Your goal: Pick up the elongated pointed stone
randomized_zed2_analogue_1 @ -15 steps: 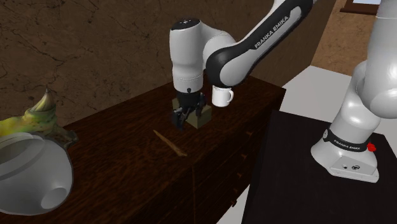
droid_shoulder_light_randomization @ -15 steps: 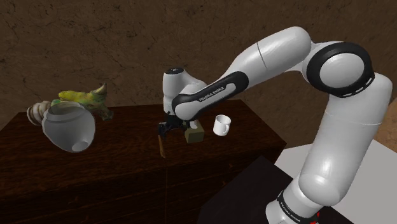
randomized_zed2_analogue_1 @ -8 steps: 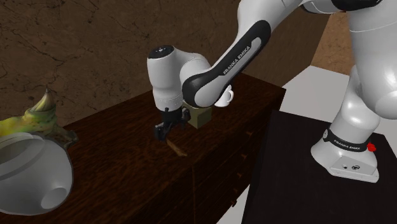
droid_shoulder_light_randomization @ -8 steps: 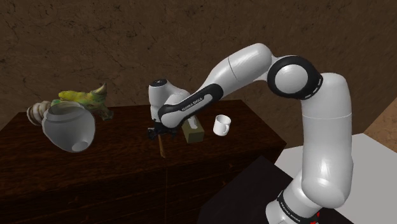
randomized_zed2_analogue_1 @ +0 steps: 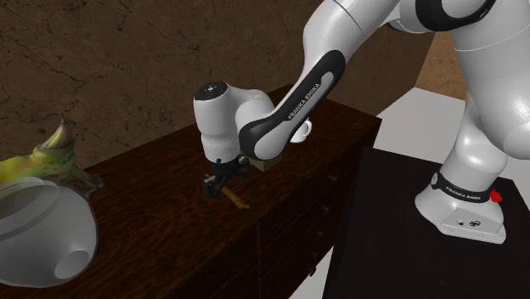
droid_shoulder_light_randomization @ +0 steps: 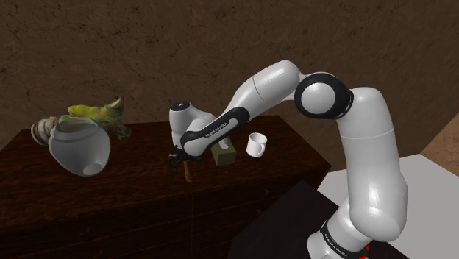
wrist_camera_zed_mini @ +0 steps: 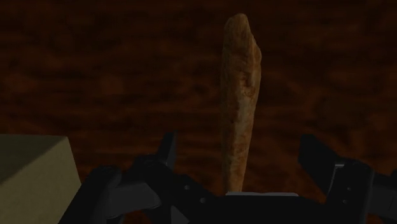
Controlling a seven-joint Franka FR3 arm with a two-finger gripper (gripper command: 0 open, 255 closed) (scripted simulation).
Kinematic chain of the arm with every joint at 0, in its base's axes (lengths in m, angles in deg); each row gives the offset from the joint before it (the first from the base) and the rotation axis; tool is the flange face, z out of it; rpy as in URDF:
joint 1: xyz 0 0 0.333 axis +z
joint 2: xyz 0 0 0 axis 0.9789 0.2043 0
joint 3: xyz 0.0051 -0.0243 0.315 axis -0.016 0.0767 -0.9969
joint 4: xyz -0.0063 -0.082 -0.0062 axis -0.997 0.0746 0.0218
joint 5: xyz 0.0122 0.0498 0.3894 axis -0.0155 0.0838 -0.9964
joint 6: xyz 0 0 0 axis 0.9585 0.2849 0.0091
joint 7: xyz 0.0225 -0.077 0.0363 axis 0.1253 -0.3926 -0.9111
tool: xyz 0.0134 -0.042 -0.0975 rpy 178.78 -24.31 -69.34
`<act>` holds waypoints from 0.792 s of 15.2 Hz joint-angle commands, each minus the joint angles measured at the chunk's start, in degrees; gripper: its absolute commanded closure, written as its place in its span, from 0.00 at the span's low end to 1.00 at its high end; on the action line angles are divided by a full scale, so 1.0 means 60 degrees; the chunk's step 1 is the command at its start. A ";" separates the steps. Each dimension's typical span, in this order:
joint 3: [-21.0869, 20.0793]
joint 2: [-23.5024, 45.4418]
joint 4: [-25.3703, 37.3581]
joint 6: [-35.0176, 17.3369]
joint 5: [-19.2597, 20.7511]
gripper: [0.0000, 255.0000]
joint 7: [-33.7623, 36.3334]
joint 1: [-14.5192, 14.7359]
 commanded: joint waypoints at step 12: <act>0.0042 0.0127 0.0018 -0.0106 0.0056 1.00 0.0048 0.0034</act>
